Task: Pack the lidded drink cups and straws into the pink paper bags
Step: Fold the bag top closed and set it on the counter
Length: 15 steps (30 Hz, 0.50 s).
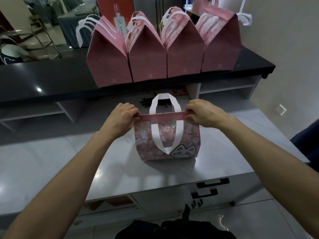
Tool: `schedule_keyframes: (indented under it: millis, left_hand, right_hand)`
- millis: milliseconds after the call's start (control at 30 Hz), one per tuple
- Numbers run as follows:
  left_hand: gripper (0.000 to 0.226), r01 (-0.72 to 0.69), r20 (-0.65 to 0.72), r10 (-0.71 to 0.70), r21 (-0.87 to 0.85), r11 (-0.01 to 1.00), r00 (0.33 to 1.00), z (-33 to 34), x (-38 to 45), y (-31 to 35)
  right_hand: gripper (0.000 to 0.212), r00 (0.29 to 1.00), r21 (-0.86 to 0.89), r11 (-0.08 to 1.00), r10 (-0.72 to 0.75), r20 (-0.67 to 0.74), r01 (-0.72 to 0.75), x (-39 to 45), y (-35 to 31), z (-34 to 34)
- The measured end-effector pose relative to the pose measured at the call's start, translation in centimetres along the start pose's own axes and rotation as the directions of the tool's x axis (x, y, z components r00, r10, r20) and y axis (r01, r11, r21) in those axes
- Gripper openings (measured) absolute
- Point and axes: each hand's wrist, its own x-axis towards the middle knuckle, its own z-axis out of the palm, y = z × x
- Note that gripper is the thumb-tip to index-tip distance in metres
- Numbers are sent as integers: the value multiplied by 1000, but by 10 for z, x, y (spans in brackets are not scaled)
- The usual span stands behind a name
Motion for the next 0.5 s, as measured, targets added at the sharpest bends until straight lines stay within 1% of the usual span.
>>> schedule_keyframes:
  millis: [133, 167, 233, 333, 400, 500]
  left_hand:
    - [19, 13, -64, -9, 69, 998, 998, -1, -6, -7]
    - [21, 20, -69, -14, 85, 996, 998, -1, -8, -10]
    - [22, 24, -58, -19, 90, 996, 998, -2, -11, -14]
    - [15, 33, -9, -33, 28, 999, 999, -3, -10, -16]
    - [12, 35, 4, -35, 23, 999, 999, -4, -9, -18]
    - [10, 37, -6, -37, 42, 998, 999, -5, -15, -20]
  right_hand:
    - [36, 997, -24, 1000, -14, -78, 13, -12, 4, 5]
    - [35, 996, -26, 999, -27, -80, 25, -15, 5, 7]
    - [24, 998, -27, 999, -31, -56, 30, -18, 6, 9]
    - [12, 999, -27, 1000, -4, -46, 3, -19, 4, 13]
    - [10, 997, -20, 1000, 14, -82, -16, -23, 4, 16]
    - [13, 993, 8, 999, 45, -110, -45, -28, -4, 19]
